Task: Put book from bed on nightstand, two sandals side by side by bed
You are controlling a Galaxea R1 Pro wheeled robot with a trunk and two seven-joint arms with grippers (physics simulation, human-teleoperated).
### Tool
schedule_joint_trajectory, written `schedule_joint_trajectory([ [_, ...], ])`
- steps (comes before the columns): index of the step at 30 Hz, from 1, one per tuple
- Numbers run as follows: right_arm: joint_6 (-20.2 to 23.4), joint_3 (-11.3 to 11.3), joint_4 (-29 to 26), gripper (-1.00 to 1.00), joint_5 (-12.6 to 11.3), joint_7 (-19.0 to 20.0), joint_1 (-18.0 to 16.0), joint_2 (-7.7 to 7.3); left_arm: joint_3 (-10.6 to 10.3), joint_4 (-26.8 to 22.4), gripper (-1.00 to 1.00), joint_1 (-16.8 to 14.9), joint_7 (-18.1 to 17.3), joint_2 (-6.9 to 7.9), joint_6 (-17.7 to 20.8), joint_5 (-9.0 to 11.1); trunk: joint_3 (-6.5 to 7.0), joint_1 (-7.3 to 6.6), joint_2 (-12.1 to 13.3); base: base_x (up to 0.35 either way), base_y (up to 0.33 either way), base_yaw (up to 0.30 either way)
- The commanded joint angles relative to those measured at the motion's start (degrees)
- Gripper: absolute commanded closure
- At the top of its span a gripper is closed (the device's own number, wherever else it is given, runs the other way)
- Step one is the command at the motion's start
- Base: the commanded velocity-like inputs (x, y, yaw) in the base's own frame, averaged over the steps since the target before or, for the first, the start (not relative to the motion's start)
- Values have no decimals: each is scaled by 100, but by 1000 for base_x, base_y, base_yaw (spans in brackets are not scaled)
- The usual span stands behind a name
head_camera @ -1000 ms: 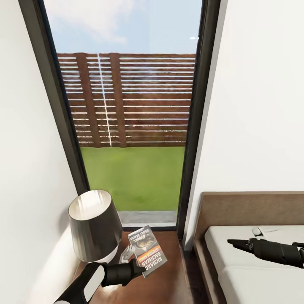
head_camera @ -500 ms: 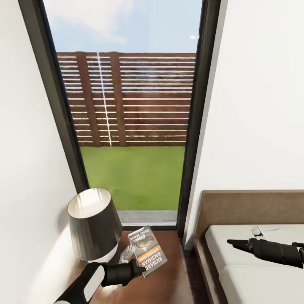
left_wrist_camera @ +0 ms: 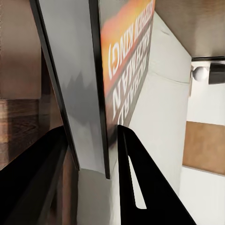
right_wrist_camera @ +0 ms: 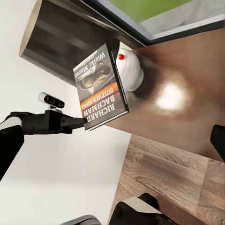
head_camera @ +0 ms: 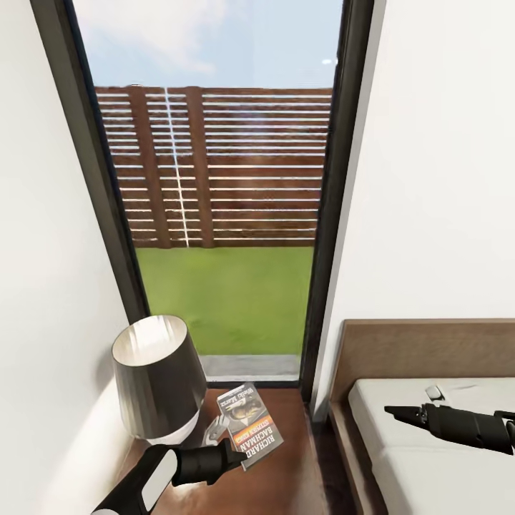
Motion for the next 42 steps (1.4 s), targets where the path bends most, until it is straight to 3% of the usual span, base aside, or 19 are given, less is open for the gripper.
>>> schedule_joint_trajectory([
  [1,32,-1,0,-100,-13,8,-4,-1,-5,-4,100,-3,4,1,39,40,-25,23,-46,0,0,0],
  [42,32,3,0,-100,-13,2,-4,-1,-12,-4,100,-3,13,1,31,31,-761,923,-1691,0,0,0],
])
